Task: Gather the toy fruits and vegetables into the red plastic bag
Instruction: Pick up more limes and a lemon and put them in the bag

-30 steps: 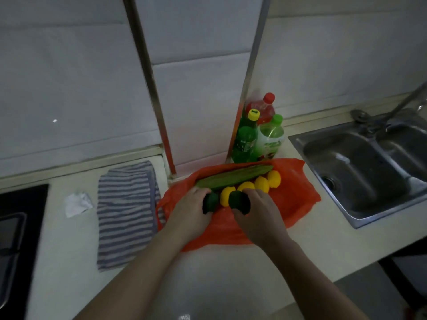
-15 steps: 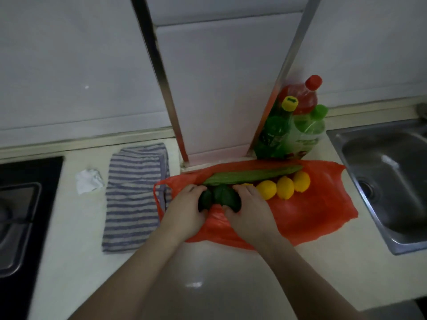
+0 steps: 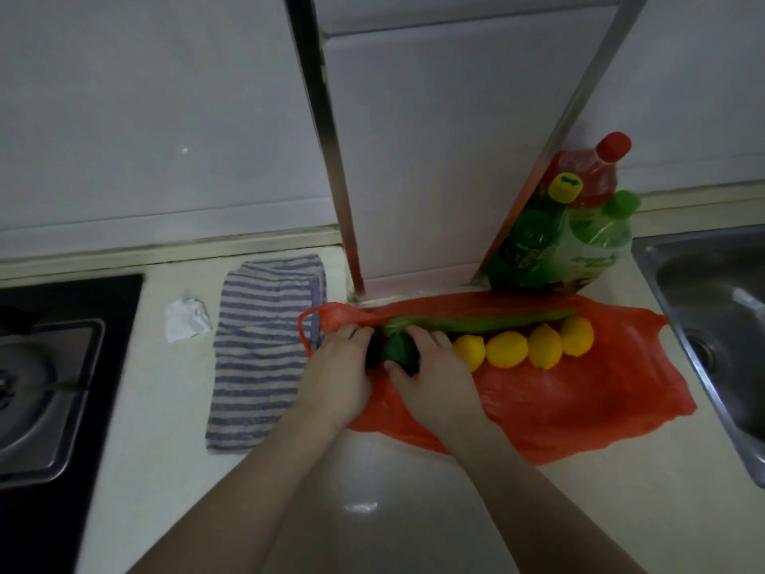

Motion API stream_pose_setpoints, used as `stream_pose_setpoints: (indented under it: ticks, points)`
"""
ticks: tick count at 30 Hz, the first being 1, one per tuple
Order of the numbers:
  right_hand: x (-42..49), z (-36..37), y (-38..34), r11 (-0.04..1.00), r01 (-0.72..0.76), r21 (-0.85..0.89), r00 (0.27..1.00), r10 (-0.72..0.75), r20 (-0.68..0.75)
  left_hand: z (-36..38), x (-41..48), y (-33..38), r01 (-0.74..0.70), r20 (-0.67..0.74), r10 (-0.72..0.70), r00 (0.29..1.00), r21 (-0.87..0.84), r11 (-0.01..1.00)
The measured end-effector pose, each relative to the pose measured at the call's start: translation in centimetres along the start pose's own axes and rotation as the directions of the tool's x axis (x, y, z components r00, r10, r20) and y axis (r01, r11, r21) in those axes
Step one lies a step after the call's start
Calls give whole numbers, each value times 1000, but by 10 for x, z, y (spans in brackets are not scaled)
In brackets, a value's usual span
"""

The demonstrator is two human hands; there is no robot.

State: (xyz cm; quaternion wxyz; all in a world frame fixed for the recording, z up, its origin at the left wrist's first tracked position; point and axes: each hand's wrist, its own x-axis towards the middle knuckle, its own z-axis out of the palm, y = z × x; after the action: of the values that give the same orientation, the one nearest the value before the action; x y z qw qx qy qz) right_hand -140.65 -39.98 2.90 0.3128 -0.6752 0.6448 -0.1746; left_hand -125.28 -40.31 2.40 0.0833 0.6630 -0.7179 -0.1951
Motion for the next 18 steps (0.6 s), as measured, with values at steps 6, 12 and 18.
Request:
stream_pose_setpoints:
  ticks: [6, 12, 18]
  points:
    - [4, 17, -5, 999, -50, -8, 999, 50, -21, 6, 4, -14, -9, -15, 8, 1000, -44, 999]
    - [6, 26, -3, 995, -87, -45, 994, 84, -73, 17, 7, -23, -20, 1, 21, 1000, -89, 996]
    - [7, 30, -1, 991, -109, -78, 990, 101, -94, 25, 9, -29, -37, 16, 39, 999, -122, 992]
